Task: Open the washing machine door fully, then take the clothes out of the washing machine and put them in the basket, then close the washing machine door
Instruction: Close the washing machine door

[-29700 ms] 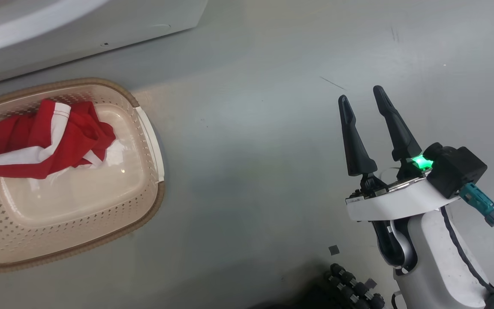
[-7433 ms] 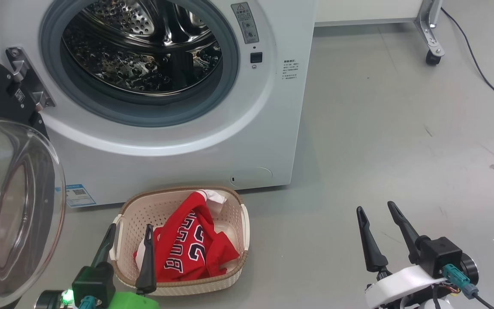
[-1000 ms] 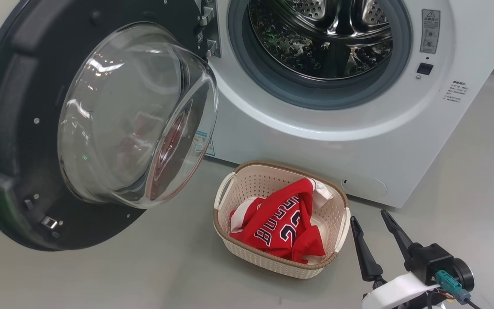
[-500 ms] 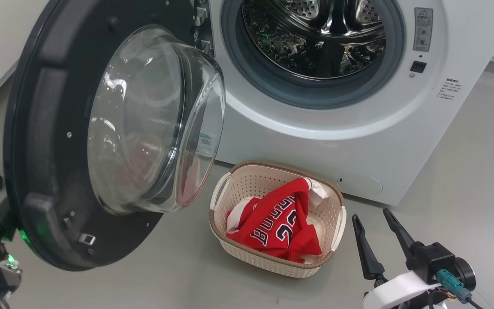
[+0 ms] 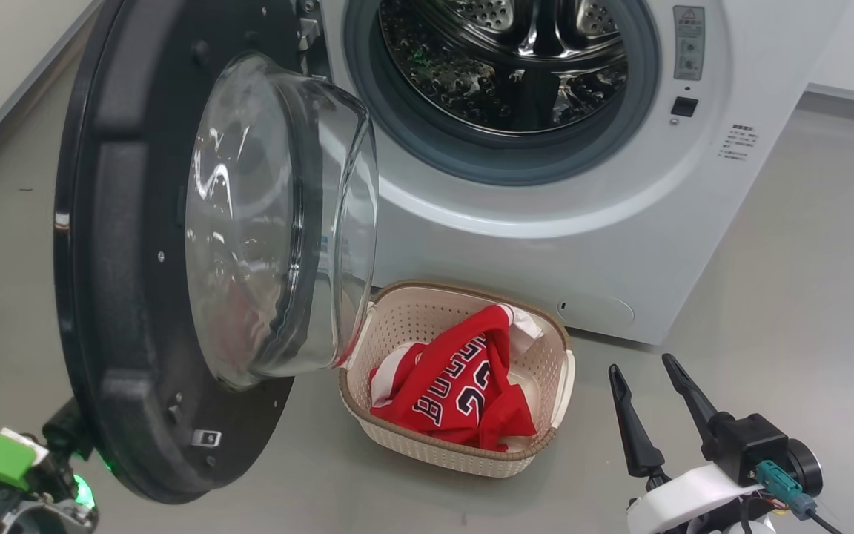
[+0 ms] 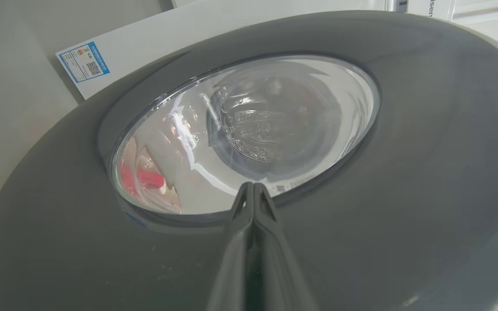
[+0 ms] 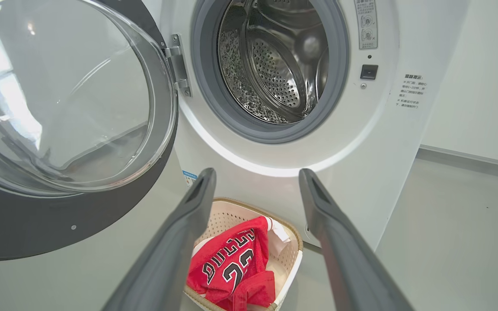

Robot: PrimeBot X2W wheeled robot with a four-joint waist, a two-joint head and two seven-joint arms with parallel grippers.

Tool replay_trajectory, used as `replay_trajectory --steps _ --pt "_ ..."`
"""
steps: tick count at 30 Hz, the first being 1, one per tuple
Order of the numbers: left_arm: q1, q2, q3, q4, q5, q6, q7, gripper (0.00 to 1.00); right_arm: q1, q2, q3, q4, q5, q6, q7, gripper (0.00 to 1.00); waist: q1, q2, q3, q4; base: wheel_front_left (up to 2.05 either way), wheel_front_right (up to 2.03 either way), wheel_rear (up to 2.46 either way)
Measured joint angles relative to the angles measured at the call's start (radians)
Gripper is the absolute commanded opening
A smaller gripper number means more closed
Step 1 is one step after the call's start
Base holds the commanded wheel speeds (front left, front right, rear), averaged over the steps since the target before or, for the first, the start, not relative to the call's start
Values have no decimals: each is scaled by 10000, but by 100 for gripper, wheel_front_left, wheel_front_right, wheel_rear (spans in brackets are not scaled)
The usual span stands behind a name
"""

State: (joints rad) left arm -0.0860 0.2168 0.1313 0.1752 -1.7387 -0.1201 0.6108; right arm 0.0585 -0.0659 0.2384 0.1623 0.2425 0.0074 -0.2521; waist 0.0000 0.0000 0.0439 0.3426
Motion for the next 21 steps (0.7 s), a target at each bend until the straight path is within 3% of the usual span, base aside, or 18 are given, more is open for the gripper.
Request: replay_trajectory --steps 21 --pt "1336 -1035 -504 -2474 -410 0 846 0 -439 31 86 -224 0 -15 -2 100 0 0 338 -1668 0 0 0"
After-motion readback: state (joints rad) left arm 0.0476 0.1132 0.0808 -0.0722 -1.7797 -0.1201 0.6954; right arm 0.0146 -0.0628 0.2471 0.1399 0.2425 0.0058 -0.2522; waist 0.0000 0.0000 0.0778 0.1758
